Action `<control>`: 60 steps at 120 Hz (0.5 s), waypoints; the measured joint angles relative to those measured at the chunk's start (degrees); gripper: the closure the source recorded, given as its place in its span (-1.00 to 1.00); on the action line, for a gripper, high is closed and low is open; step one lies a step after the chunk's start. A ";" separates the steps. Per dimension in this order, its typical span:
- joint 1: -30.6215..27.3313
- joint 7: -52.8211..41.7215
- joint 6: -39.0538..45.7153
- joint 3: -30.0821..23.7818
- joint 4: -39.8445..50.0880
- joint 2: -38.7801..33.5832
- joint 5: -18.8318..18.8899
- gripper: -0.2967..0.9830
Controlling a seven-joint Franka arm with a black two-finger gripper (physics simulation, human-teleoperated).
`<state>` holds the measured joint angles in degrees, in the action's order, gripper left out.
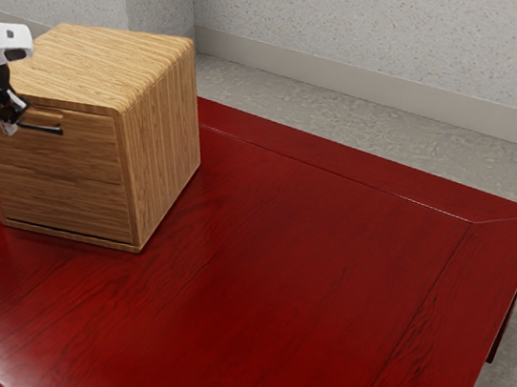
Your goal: Push the drawer handle with one arm to close the drawer
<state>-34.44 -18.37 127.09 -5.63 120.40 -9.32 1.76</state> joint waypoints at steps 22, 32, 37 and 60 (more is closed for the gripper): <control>-1.13 -1.42 0.55 -0.05 -0.65 0.96 -0.28 0.64; -1.67 -2.33 0.09 -0.86 -0.30 -0.08 -0.66 0.61; -1.02 -2.58 -1.31 -1.34 0.31 -2.03 -0.40 0.65; -0.26 -2.26 -13.06 -2.15 7.68 -15.77 -0.27 0.25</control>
<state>-34.71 -20.63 114.03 -7.78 128.08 -25.08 1.49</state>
